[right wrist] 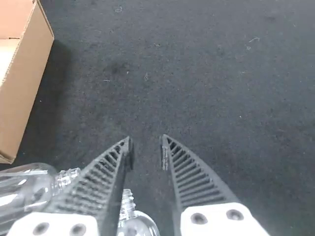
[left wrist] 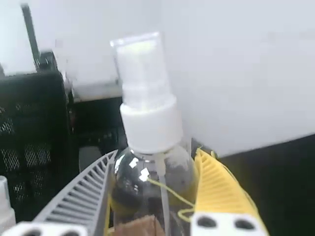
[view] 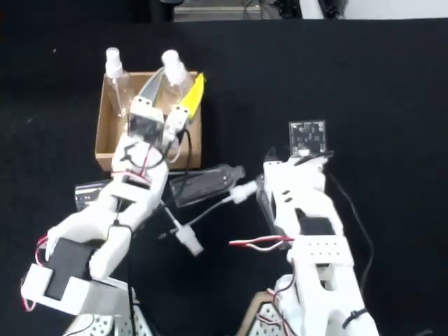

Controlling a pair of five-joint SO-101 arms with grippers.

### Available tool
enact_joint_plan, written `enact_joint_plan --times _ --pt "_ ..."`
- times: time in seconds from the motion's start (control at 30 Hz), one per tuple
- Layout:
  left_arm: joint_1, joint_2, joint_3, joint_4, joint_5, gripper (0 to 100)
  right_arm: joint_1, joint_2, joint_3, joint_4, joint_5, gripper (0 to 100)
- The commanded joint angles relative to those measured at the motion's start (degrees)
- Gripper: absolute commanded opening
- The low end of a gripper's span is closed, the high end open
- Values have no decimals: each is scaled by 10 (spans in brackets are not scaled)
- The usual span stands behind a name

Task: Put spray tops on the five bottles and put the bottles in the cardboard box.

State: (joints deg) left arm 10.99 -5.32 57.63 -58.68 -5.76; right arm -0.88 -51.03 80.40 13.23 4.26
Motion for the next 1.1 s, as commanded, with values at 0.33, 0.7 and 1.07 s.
enact_joint_plan --times 0.33,0.7,1.07 --pt "-37 -5 34 -82 2 30 10 -23 -12 -17 -1 80" --pt "-44 27 66 -86 2 30 10 -23 -13 -18 -52 81" --pt "-78 154 66 -212 -4 30 10 -23 -13 -18 -52 81"
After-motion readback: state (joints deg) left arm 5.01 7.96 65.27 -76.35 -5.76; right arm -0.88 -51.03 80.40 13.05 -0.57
